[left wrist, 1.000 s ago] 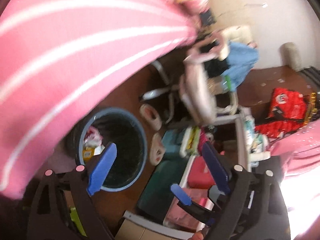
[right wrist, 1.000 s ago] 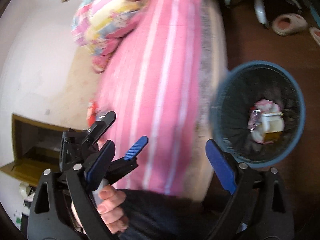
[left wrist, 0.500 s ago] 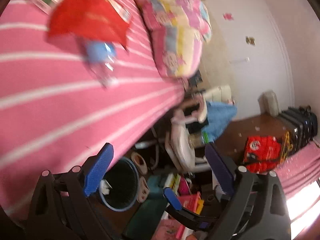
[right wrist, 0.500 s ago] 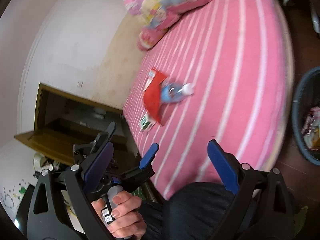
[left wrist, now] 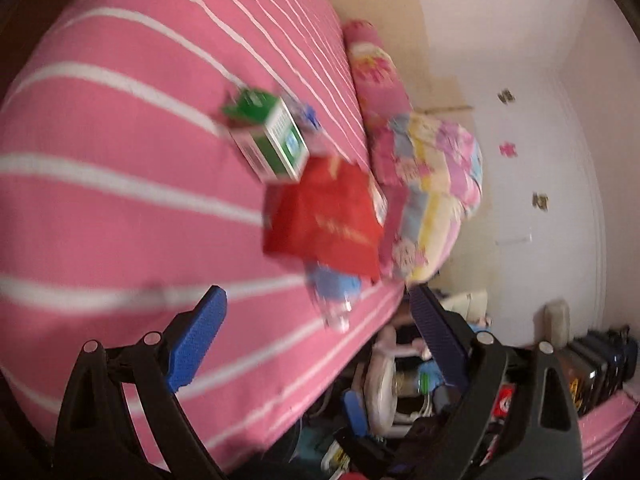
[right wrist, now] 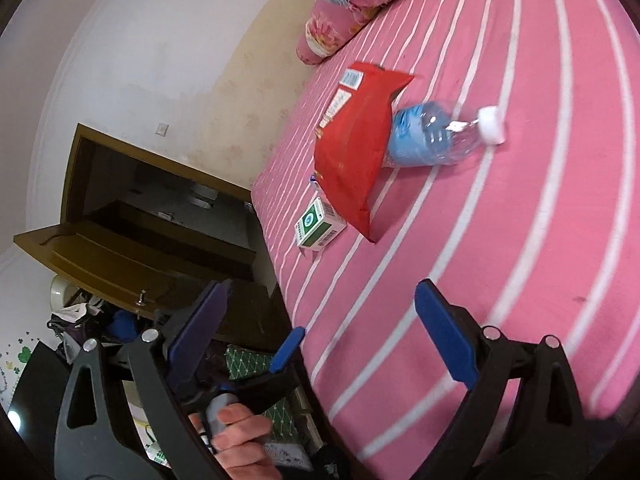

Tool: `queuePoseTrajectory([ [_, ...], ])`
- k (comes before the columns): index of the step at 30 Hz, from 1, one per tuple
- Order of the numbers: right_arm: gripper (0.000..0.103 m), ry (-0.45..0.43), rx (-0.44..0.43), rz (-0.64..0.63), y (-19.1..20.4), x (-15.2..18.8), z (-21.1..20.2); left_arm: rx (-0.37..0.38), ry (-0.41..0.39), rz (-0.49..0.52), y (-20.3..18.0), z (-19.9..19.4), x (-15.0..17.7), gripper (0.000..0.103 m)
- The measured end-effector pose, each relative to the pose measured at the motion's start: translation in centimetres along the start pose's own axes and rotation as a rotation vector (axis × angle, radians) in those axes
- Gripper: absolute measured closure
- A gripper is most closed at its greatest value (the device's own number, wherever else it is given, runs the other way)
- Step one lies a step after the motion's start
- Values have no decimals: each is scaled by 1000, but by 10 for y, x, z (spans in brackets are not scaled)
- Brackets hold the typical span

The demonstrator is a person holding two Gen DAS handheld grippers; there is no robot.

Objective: Collect trash
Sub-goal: 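Grasp the red packet with the right gripper while the left grasps the green box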

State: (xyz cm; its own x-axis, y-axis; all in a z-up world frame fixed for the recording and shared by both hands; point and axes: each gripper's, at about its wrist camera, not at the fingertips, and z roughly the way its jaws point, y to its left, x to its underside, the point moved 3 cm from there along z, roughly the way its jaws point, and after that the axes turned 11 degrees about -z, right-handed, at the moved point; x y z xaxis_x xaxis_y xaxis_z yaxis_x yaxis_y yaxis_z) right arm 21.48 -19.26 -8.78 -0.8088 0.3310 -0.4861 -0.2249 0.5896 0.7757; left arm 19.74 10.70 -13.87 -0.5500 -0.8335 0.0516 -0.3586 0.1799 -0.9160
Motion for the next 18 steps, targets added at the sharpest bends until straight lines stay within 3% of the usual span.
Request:
queuePoseTrajectory([
  [9, 9, -2, -2, 3, -15, -16, 54, -25, 8, -120, 6, 50, -50, 13],
  [18, 9, -6, 14, -45, -21, -34, 83, -30, 12, -240, 23, 94, -89, 14],
])
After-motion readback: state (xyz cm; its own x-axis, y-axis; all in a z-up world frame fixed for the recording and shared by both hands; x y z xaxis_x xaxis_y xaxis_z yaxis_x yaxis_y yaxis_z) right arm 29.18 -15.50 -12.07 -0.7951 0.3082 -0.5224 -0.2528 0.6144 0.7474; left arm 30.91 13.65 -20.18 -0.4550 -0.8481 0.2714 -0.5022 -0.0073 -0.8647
